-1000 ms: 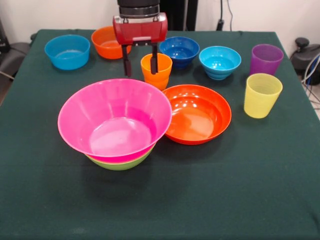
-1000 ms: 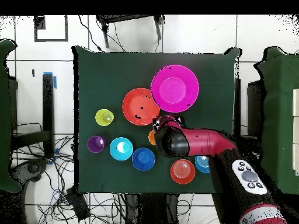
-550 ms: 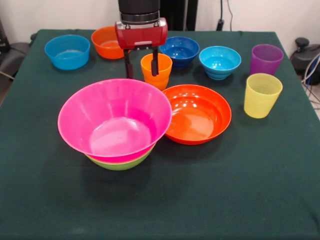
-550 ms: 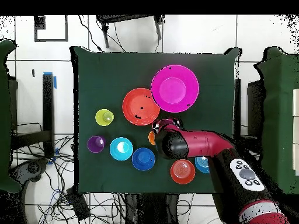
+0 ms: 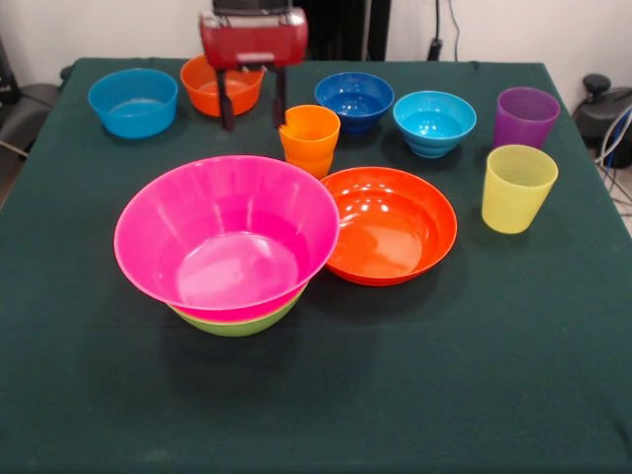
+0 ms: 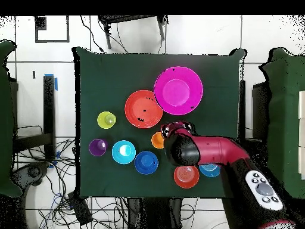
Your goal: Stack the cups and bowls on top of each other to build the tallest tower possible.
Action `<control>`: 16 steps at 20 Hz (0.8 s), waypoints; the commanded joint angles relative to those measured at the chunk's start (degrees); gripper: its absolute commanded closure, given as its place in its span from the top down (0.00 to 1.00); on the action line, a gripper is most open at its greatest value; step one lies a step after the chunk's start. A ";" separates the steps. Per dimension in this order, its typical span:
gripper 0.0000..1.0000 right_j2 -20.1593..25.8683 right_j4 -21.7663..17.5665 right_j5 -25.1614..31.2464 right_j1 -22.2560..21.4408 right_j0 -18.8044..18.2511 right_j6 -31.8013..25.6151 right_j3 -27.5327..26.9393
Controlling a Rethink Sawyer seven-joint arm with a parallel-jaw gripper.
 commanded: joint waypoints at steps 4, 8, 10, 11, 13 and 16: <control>1.00 0.29 -3.27 13.99 -9.76 -2.95 -6.57 2.24; 1.00 0.73 -7.00 11.36 -6.29 -5.67 -6.75 1.81; 1.00 1.16 -8.29 10.17 -4.80 -6.50 -6.58 1.34; 1.00 1.01 -9.00 9.68 -4.01 -6.50 -6.24 0.89; 1.00 0.15 -11.13 6.88 -2.17 -6.05 -4.38 0.38; 1.00 -1.66 -14.38 2.54 1.35 -4.92 -1.13 -0.80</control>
